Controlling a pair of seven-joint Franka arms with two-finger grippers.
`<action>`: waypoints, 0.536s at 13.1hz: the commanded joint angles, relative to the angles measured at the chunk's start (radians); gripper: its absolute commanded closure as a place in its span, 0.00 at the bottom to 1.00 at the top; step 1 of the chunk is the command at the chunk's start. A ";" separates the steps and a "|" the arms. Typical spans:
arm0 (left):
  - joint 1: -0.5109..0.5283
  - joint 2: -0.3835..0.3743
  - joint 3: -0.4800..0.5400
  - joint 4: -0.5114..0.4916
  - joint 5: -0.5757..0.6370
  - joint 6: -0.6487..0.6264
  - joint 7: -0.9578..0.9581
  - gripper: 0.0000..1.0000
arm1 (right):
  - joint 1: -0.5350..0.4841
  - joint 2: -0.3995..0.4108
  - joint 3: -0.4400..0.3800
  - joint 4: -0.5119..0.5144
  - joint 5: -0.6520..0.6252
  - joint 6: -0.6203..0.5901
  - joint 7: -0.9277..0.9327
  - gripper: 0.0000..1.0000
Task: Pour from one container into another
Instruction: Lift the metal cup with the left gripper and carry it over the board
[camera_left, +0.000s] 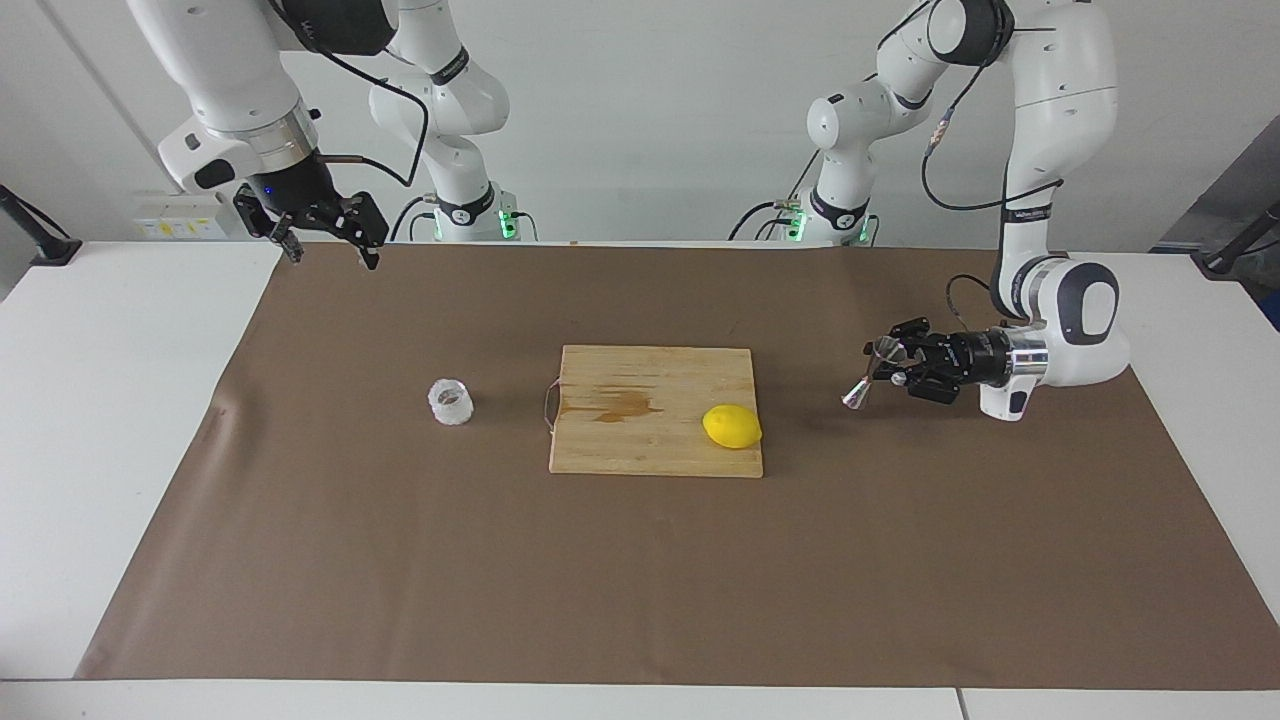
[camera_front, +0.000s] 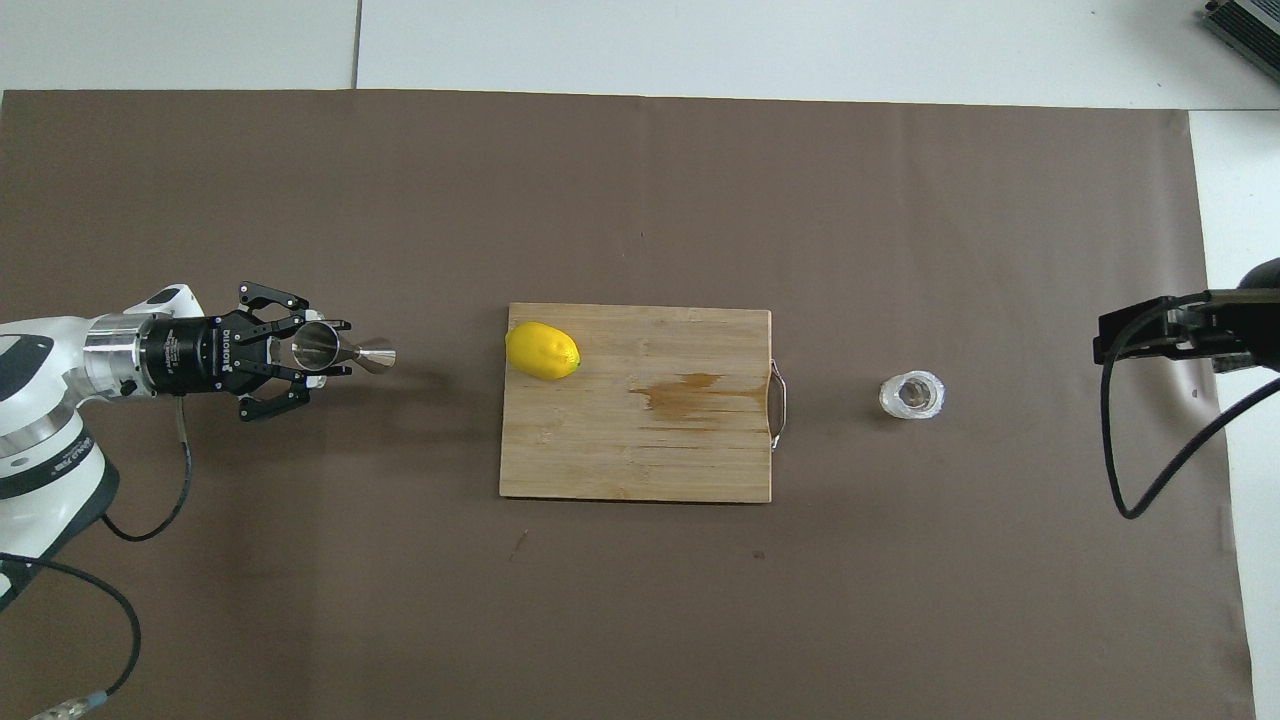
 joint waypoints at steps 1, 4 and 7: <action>-0.128 -0.112 0.017 -0.087 -0.100 0.149 -0.057 1.00 | -0.015 -0.009 0.010 -0.010 0.009 -0.008 0.005 0.00; -0.247 -0.170 0.015 -0.121 -0.181 0.286 -0.103 1.00 | -0.015 -0.009 0.010 -0.010 0.009 -0.008 0.005 0.00; -0.346 -0.207 0.015 -0.160 -0.278 0.361 -0.099 1.00 | -0.015 -0.009 0.010 -0.010 0.009 -0.008 0.005 0.00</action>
